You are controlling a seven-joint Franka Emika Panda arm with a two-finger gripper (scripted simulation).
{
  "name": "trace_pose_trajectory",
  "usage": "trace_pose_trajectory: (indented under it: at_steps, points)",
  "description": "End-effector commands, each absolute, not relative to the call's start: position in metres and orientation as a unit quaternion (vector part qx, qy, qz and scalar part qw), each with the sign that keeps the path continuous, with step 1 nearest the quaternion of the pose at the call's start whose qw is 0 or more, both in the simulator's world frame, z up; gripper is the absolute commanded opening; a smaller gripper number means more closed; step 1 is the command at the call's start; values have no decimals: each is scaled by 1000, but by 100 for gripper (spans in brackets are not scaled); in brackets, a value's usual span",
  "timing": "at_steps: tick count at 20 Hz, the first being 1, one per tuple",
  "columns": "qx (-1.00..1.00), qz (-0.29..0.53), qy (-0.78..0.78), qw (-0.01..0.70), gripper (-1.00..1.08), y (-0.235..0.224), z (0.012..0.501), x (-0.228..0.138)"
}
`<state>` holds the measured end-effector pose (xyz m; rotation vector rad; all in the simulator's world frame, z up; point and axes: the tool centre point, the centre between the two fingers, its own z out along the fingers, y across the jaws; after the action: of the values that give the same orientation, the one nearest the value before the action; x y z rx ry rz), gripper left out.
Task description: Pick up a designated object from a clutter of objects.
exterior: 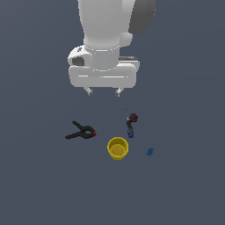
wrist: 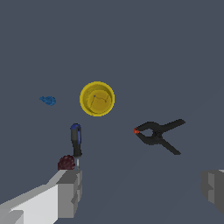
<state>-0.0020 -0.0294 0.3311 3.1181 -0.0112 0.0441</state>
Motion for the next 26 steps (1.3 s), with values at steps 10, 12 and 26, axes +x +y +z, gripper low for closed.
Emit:
trace_pose_trajectory:
  at_steps: [10, 12, 26]
  points:
    - [1000, 12, 1, 14, 100, -2, 287, -4]
    - [1000, 12, 2, 15, 100, 7, 272, -6]
    - [1000, 6, 18, 11, 100, 91, 144, -59]
